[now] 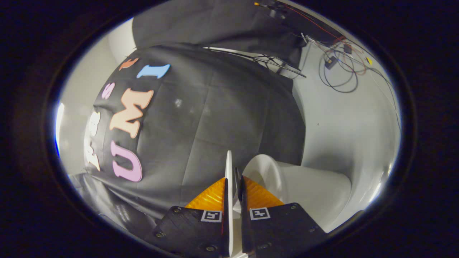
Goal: Open the toilet lid.
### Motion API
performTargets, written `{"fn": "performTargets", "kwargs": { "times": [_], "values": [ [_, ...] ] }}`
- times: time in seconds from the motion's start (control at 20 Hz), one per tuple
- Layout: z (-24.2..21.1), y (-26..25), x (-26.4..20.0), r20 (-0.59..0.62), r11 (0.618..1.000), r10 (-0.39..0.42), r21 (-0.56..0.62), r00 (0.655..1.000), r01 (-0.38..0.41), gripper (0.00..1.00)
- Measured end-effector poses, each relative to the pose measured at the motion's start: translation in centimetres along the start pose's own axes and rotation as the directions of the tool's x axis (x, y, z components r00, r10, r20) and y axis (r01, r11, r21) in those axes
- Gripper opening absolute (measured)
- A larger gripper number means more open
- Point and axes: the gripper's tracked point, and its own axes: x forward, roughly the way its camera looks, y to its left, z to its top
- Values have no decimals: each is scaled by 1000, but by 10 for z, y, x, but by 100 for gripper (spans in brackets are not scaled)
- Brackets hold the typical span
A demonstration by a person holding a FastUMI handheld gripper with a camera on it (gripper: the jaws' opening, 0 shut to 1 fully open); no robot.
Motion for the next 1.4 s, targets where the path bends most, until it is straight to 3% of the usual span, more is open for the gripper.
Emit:
{"fn": "performTargets", "kwargs": {
  "times": [0.3,0.65,1.4],
  "values": [
    [-6,89,-8,-21,982,83,-170,996,-85,14],
    [-43,186,-10,-77,925,155,-339,985,-172,14],
    [-130,305,-19,-187,786,233,-542,954,-299,14]
  ]
}}
